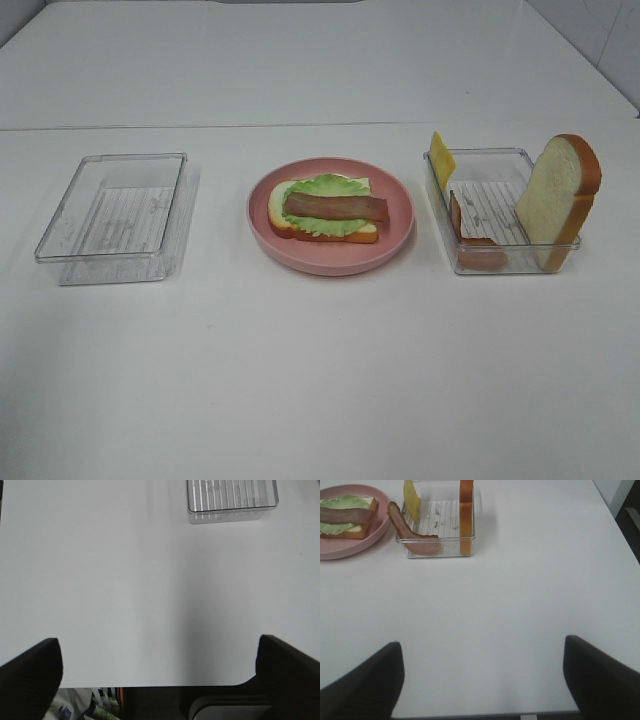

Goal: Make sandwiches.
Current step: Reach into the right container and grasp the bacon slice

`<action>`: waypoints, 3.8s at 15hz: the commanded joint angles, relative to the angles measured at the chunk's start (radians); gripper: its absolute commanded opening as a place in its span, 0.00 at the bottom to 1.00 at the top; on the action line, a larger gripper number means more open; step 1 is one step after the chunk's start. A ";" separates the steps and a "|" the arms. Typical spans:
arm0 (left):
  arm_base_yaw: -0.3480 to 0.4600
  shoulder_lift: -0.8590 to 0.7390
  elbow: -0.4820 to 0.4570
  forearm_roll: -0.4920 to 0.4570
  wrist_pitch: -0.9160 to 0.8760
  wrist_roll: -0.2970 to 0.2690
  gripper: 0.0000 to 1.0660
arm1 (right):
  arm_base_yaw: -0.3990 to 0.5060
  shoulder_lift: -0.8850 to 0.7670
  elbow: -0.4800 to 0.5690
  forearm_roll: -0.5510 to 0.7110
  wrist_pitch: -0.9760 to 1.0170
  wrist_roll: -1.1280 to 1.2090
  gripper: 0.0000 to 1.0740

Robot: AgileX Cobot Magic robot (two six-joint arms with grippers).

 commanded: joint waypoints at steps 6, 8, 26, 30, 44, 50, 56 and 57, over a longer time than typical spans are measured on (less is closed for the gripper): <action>0.005 -0.474 0.302 -0.103 -0.100 0.113 0.92 | -0.005 -0.027 0.003 -0.003 -0.001 -0.009 0.79; 0.005 -0.525 0.399 -0.128 -0.138 0.140 0.92 | -0.005 -0.027 0.003 -0.003 -0.001 -0.009 0.79; 0.005 -0.819 0.416 -0.132 -0.150 0.130 0.92 | -0.004 -0.022 0.003 -0.002 -0.001 -0.009 0.79; 0.021 -0.822 0.416 -0.131 -0.150 0.130 0.92 | -0.004 -0.022 0.003 -0.002 -0.001 -0.009 0.79; 0.132 -0.803 0.416 -0.129 -0.150 0.130 0.92 | -0.004 -0.022 0.003 -0.001 -0.001 -0.008 0.79; 0.132 -0.803 0.416 -0.129 -0.150 0.130 0.92 | -0.004 -0.011 -0.015 0.023 -0.010 -0.006 0.79; 0.132 -0.803 0.416 -0.129 -0.150 0.130 0.92 | -0.004 0.319 -0.115 0.011 -0.191 -0.009 0.86; 0.132 -0.803 0.416 -0.129 -0.150 0.130 0.92 | -0.004 0.396 -0.135 0.012 -0.220 -0.010 0.86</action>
